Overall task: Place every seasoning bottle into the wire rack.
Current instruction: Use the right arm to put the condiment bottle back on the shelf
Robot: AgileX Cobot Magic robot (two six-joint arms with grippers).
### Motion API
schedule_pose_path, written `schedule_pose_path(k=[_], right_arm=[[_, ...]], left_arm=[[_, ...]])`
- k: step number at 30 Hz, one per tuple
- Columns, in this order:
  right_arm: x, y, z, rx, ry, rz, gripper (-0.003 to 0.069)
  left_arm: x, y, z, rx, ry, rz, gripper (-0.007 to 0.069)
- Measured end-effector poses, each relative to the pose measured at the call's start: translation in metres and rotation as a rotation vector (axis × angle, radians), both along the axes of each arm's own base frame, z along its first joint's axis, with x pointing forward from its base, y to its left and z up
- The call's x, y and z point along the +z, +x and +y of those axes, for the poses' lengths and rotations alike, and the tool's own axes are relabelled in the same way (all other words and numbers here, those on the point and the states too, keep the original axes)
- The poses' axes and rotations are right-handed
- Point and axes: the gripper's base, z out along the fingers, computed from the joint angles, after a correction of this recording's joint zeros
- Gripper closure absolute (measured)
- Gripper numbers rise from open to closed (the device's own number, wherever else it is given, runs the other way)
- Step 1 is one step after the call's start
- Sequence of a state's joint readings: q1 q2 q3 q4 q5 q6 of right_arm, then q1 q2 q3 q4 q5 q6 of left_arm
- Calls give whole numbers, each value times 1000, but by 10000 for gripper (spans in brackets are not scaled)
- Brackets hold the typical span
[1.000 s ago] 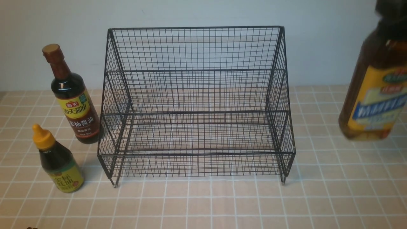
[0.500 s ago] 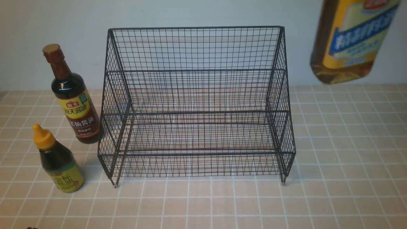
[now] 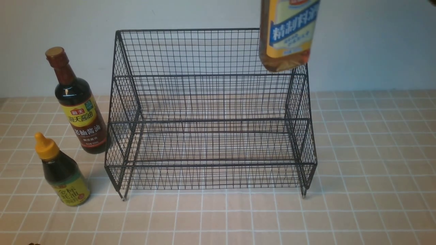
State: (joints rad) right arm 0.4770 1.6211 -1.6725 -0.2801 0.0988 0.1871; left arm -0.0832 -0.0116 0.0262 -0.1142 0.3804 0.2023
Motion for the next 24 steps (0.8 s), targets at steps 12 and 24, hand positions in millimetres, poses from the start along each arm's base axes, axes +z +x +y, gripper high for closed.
schedule_pose_path(k=[12, 24], right_arm=[[-27, 46, 17, -15, -21, 35, 347], [-47, 62, -7, -110, -39, 212, 348]], left_arm=[[0, 0, 0, 0, 0, 0, 634], [0, 0, 0, 0, 0, 0, 634]])
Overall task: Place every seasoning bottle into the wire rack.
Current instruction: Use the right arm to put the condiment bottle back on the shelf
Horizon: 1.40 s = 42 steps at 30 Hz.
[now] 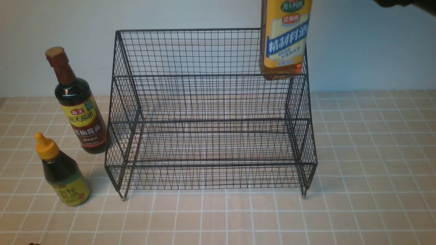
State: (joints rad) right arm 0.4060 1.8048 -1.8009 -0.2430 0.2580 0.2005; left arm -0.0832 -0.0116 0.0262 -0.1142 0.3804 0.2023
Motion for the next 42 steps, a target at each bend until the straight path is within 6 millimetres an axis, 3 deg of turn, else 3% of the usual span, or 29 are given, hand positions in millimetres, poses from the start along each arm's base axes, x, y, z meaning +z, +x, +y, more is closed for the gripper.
schedule_pose_path(k=[10, 26, 34, 37, 40, 42], right_arm=[[-31, -3, -5, -67, -41, 321, 348], [-70, 11, 1, -83, -83, 478, 348], [-70, 11, 3, -78, -96, 476, 323], [-57, 4, 9, -57, -94, 440, 204], [-45, -2, 10, -48, -85, 413, 153], [-27, -13, 7, -42, -70, 374, 105]], left_arm=[[0, 0, 0, 0, 0, 0, 634], [0, 0, 0, 0, 0, 0, 634], [0, 0, 0, 0, 0, 0, 634], [0, 0, 0, 0, 0, 0, 634], [0, 0, 0, 0, 0, 0, 634], [0, 0, 0, 0, 0, 0, 634]])
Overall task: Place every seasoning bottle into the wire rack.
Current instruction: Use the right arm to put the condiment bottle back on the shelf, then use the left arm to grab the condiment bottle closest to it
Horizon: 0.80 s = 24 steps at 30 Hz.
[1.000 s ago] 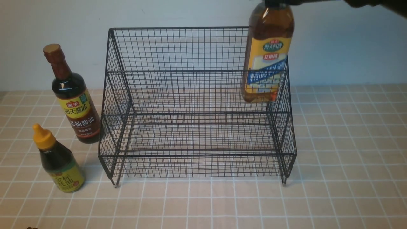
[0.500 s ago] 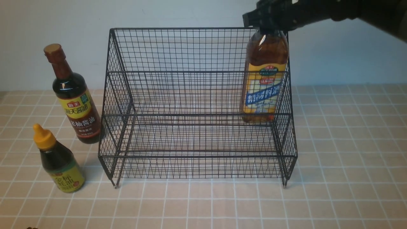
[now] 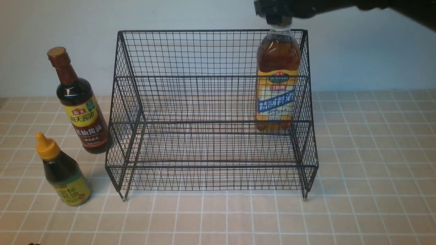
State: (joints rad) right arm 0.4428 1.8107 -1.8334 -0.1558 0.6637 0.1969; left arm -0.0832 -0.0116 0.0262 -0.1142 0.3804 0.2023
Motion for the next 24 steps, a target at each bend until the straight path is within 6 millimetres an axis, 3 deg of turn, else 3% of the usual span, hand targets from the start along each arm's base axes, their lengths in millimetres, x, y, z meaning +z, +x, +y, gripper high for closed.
schedule_pose_path(k=[5, 9, 13, 16, 17, 19, 21, 24], right_arm=[[35, -24, -12, -5, 24, -58, 93], [75, -67, -34, -27, 25, -56, 146], [110, -123, -65, -68, -5, -36, 310], [135, -175, -94, -99, -27, -38, 528], [136, -178, -95, -100, -26, -37, 540], [148, -218, -114, -112, -10, -43, 640], [152, -249, -128, -102, 22, -72, 661], [141, -291, -143, -65, 74, -96, 671]], left_arm=[[0, 0, 0, 0, 0, 0, 634], [0, 0, 0, 0, 0, 0, 634], [0, 0, 0, 0, 0, 0, 634], [0, 0, 0, 0, 0, 0, 634], [0, 0, 0, 0, 0, 0, 634], [0, 0, 0, 0, 0, 0, 634], [0, 0, 0, 0, 0, 0, 634], [0, 0, 0, 0, 0, 0, 634]])
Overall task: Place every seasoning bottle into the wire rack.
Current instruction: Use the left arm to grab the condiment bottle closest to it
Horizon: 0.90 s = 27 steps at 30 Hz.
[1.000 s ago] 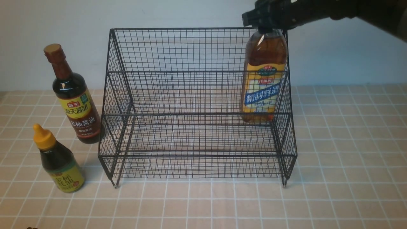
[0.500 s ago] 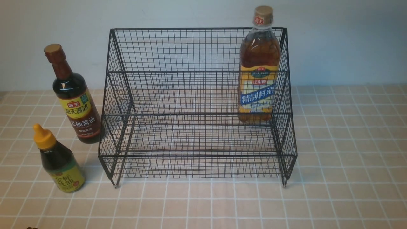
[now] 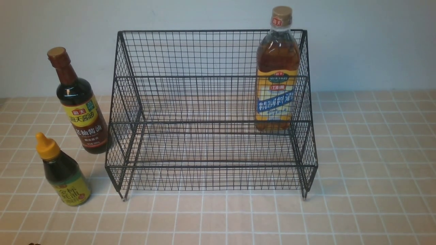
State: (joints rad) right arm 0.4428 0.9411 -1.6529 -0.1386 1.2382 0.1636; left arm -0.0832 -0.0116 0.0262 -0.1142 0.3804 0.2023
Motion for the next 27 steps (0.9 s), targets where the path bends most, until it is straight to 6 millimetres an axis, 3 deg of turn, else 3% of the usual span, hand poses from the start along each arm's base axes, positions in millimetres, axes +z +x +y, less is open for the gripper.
schedule_pose_path(k=[1, 2, 3, 5, 7, 8, 11, 13, 20, 27], right_arm=[[-6, -13, -4, 18, 21, -18, 673], [-9, -11, -3, 21, 21, -12, 673], [-18, -30, -9, 43, 60, -61, 673], [-33, -48, -14, 73, 113, -131, 673], [-48, -57, -16, 94, 143, -150, 673], [-65, -72, -20, 125, 212, -233, 673], [-81, -86, -24, 148, 274, -302, 673], [-104, -94, -25, 178, 354, -343, 673], [-160, -100, -25, 196, 375, -318, 673], [-191, -83, -19, 192, 292, -308, 673]], left_arm=[[0, 0, 0, 0, 0, 0, 634], [0, 0, 0, 0, 0, 0, 634], [0, 0, 0, 0, 0, 0, 634], [0, 0, 0, 0, 0, 0, 634], [0, 0, 0, 0, 0, 0, 634], [0, 0, 0, 0, 0, 0, 634], [0, 0, 0, 0, 0, 0, 634], [0, 0, 0, 0, 0, 0, 634], [0, 0, 0, 0, 0, 0, 634], [0, 0, 0, 0, 0, 0, 634]])
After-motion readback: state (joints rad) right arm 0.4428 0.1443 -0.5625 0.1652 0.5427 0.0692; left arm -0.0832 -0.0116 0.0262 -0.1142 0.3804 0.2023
